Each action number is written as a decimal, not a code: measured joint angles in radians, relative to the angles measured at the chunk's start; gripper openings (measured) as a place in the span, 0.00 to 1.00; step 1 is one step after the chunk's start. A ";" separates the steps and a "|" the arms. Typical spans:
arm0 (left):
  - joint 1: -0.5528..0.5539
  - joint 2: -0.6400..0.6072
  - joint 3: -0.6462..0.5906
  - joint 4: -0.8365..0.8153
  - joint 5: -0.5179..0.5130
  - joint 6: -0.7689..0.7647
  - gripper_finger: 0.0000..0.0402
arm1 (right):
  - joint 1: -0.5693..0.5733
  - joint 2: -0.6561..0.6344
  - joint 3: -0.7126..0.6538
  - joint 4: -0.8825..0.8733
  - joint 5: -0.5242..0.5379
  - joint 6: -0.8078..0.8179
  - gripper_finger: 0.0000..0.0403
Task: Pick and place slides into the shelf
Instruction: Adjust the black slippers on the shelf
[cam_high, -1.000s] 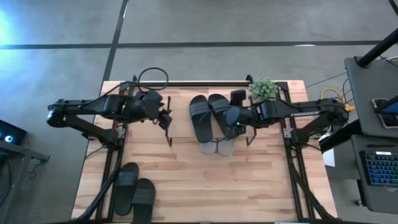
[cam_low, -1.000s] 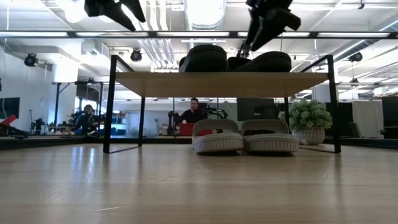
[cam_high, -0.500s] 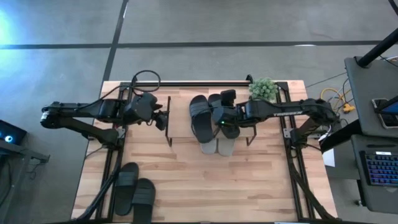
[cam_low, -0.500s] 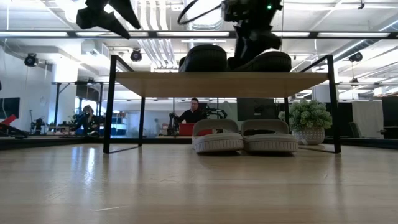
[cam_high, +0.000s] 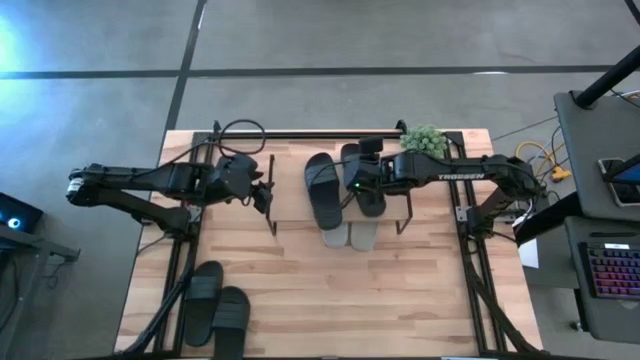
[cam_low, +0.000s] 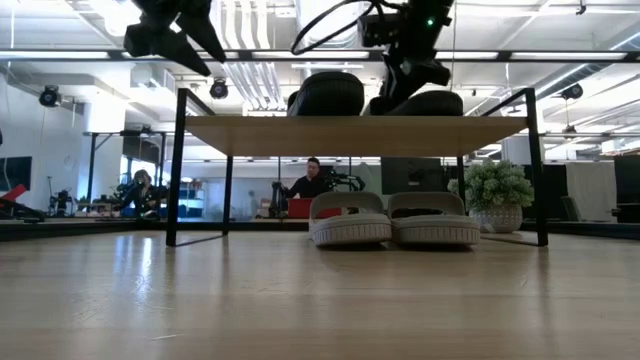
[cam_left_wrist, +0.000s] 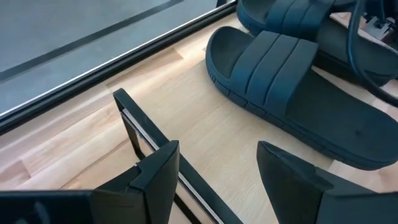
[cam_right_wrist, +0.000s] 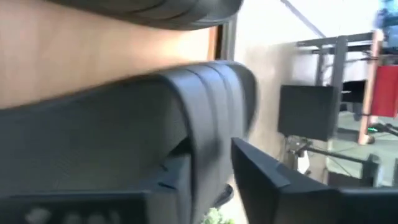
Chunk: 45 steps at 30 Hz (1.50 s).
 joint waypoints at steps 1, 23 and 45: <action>0.000 0.000 0.000 0.002 -0.001 0.001 0.50 | -0.003 0.001 0.000 -0.009 -0.018 0.000 0.19; 0.008 0.000 0.000 0.078 -0.008 0.052 0.50 | 0.017 -0.037 0.123 -0.529 0.050 0.607 0.03; 0.012 0.008 -0.002 0.082 -0.007 0.054 0.50 | 0.065 -0.002 0.090 -0.588 -0.083 0.658 0.03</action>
